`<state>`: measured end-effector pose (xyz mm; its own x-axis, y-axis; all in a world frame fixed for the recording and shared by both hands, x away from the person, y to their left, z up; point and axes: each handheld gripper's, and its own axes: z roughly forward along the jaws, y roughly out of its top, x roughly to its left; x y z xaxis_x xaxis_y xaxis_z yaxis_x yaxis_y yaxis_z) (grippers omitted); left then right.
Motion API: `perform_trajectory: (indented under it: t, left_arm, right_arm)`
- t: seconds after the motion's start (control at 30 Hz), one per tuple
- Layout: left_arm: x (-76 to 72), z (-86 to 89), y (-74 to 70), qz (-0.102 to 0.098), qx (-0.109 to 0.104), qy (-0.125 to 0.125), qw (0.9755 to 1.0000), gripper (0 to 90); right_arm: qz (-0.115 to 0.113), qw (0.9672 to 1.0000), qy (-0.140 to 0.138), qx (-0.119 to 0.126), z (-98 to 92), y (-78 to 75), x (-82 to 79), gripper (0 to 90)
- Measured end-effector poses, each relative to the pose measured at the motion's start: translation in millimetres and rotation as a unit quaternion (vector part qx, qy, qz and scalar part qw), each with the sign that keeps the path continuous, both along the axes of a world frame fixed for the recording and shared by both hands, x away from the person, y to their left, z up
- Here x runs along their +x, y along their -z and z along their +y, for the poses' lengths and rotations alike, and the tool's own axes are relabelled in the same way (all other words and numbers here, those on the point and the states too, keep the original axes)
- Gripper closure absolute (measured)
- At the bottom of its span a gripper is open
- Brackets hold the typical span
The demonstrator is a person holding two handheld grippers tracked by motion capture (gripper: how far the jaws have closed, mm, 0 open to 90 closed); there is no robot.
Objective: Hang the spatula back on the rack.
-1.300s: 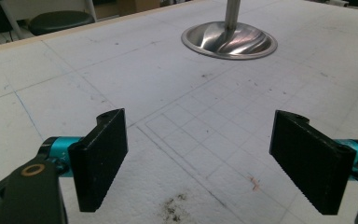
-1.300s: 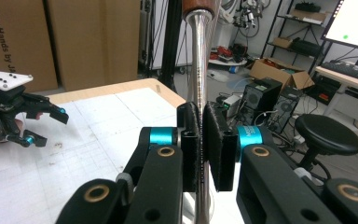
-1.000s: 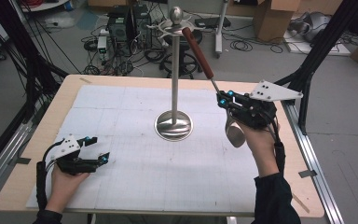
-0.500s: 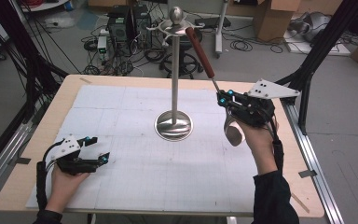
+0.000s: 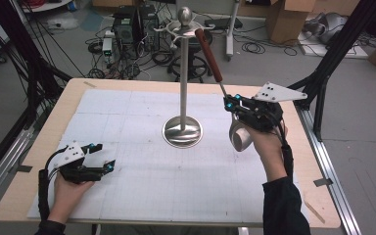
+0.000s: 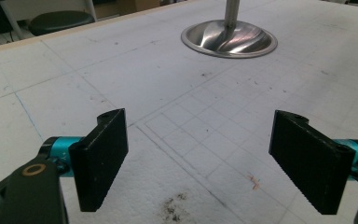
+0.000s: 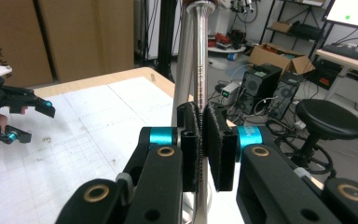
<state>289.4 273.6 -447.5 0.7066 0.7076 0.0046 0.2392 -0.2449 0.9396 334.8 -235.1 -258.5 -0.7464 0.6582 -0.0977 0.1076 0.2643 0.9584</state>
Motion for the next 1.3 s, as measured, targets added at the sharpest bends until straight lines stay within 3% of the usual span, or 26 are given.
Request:
perform_trajectory:
  t: [0.57,0.87,1.3]
  left_arm:
    - [0.1,-0.1,0.0,0.000,0.000,0.001,1.0000,20.2]
    - [0.1,-0.1,0.0,0.000,0.000,0.002,1.0000,20.2]
    - [0.2,0.0,0.1,0.000,-0.001,0.003,1.0000,20.2]
  right_arm:
    - [0.047,0.9985,-0.020,-0.019,21.5,3.0,26.2,85.1]
    - [0.078,0.9957,-0.041,-0.028,32.5,4.3,42.4,85.0]
    - [0.088,0.9940,-0.050,-0.041,41.1,6.7,51.5,80.2]
